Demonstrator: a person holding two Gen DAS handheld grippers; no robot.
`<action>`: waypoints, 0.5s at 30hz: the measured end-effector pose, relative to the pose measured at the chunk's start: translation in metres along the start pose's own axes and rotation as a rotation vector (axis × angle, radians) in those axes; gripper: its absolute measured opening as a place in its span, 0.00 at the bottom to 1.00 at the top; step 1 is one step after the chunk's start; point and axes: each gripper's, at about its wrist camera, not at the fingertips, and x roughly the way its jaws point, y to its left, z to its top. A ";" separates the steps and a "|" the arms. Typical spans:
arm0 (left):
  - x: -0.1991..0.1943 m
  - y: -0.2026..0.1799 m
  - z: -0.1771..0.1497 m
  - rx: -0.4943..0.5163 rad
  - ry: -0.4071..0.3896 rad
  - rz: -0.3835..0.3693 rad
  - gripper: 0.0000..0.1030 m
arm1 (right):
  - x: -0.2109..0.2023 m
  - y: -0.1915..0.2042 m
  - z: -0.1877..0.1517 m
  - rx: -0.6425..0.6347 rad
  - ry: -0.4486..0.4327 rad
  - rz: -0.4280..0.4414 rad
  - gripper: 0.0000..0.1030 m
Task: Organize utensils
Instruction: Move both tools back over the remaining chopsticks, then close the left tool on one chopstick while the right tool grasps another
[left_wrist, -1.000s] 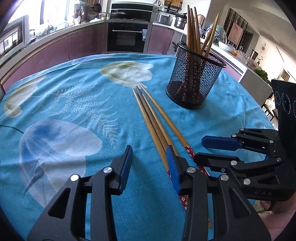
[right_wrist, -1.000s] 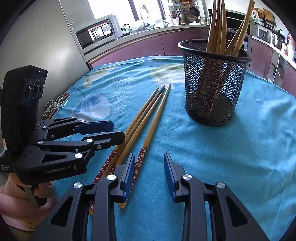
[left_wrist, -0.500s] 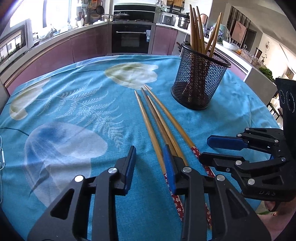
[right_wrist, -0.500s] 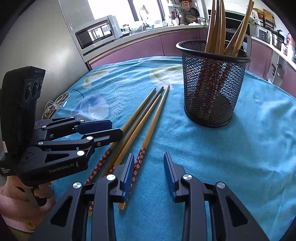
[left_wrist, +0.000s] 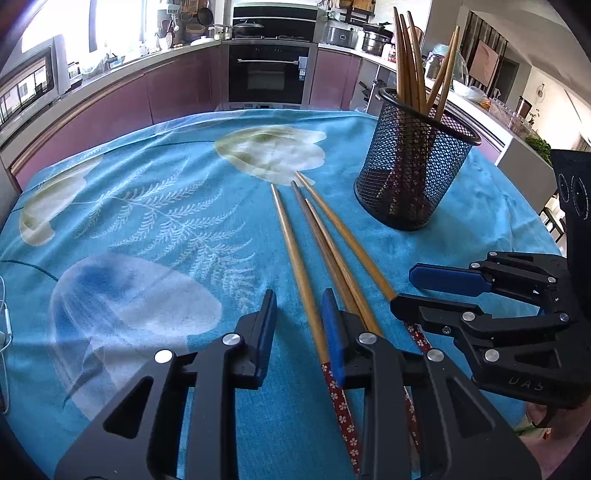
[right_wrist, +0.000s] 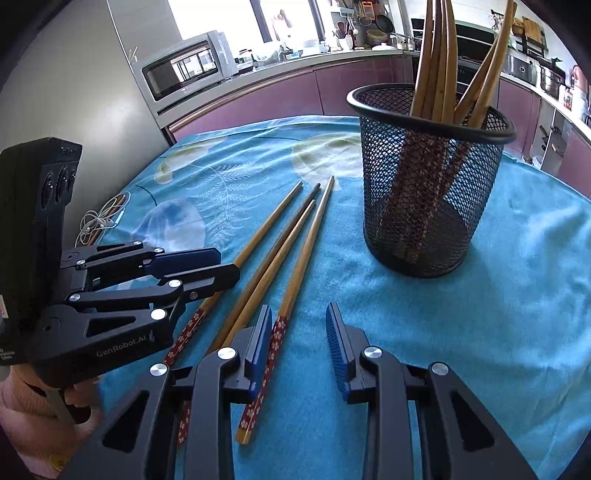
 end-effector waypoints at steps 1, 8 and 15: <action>0.000 0.000 0.001 -0.001 0.000 0.000 0.25 | 0.001 0.001 0.001 -0.003 0.000 -0.002 0.28; 0.005 0.001 0.004 -0.006 0.000 -0.002 0.25 | 0.011 0.002 0.012 -0.007 -0.006 -0.017 0.27; 0.008 0.004 0.007 -0.022 -0.001 -0.006 0.22 | 0.017 -0.006 0.018 0.035 -0.014 -0.012 0.16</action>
